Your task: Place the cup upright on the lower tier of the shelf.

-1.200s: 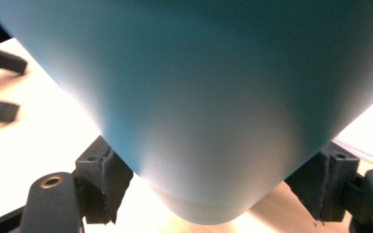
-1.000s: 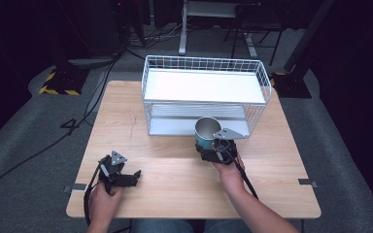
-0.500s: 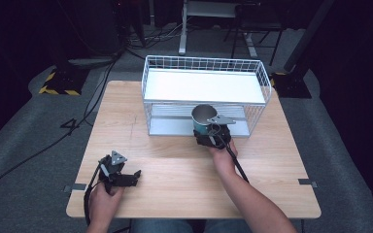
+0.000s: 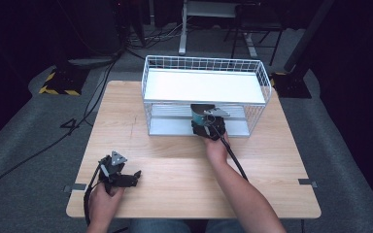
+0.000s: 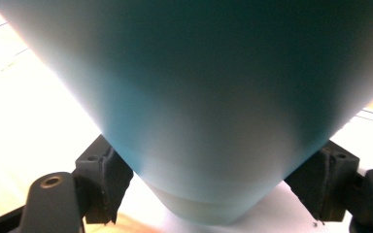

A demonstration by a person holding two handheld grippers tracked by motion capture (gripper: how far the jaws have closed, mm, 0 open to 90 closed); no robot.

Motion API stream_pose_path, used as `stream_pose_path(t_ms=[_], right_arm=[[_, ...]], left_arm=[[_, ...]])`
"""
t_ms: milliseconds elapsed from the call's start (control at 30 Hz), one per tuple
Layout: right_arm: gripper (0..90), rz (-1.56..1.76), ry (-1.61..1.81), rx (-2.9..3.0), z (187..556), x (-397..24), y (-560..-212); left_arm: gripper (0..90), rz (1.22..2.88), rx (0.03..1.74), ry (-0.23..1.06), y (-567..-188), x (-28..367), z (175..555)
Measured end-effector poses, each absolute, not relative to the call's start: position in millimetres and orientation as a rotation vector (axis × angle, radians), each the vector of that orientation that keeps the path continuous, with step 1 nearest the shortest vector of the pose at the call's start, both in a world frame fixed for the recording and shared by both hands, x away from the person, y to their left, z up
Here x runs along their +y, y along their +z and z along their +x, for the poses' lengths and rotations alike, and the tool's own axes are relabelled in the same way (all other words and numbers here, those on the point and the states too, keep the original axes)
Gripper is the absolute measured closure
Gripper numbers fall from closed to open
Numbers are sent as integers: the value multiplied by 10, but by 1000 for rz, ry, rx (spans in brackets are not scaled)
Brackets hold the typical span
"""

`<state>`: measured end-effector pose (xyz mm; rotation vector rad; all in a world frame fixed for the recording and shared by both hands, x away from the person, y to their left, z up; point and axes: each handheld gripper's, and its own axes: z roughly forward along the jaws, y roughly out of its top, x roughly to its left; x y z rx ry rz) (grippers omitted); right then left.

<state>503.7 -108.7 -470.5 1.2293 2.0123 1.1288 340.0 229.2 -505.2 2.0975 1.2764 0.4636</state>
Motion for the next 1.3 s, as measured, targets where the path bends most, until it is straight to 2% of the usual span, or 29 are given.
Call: stream_pose_path(t_ms=[600,1300], right_arm=[[249,1341,1085,1936,5317,-1094,-4850],[238,1330,1104,1967,5303,-1078,-4854]], left_arm=[[49,2097,1276,464,-5052,2292,3401],[49,2097,1276,464,-5052,2292,3401]])
